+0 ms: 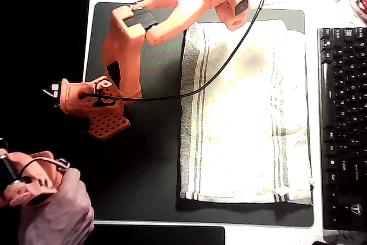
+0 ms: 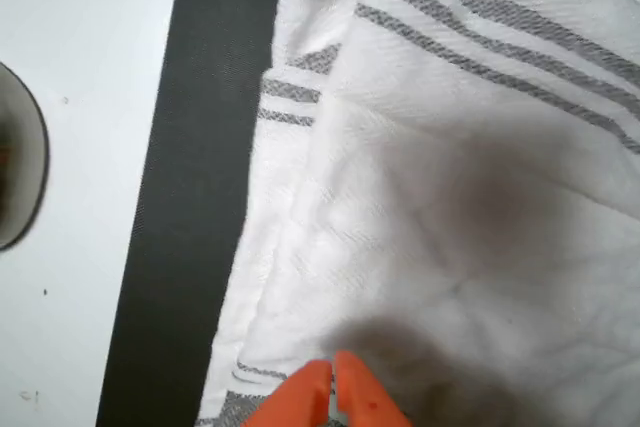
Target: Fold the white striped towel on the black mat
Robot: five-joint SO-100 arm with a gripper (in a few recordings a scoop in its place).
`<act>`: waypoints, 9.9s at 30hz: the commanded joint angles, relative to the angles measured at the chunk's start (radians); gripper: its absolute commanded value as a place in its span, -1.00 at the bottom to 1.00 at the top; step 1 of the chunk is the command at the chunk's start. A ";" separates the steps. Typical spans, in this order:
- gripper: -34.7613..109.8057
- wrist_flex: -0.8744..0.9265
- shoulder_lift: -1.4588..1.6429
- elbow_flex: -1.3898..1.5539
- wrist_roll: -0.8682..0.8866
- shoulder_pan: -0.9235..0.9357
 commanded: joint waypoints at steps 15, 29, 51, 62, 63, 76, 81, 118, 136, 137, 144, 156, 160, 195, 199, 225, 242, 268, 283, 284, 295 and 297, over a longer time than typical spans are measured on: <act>-0.51 0.052 -0.199 -0.204 -0.236 -0.080; -0.22 0.061 -0.249 -0.272 -0.163 -0.023; -0.51 0.032 -0.423 -0.322 -0.163 0.003; -0.52 0.026 -0.281 -0.250 -0.081 0.023; -0.52 0.023 -0.261 -0.235 -0.080 0.023; -0.52 0.003 0.051 -0.028 -0.034 0.052; -0.52 0.017 0.164 -0.002 -0.031 0.118; -0.52 -0.368 0.264 0.321 -0.640 1.193; -0.33 -0.344 0.554 0.528 -0.638 1.183; -0.32 -0.325 0.581 0.540 -0.623 1.157; -0.31 -0.084 0.670 0.632 -0.535 0.927; -0.28 -0.173 0.606 0.907 -0.548 0.788; -0.34 -0.245 0.549 0.950 -0.560 0.784; -0.45 -0.167 0.939 0.983 -0.419 0.500; -0.52 -0.216 1.111 1.140 -0.396 0.453; -0.52 -0.259 2.057 1.868 -0.291 0.580; -0.52 -0.015 2.134 1.899 -0.293 0.609; -0.52 -0.002 2.134 1.899 -0.298 0.612; -0.52 -0.002 2.134 1.899 -0.298 0.617; -0.52 -0.002 2.134 1.899 -0.298 0.617; -0.52 -0.002 2.134 1.899 -0.298 0.617; -0.52 -0.002 2.134 1.899 -0.298 0.617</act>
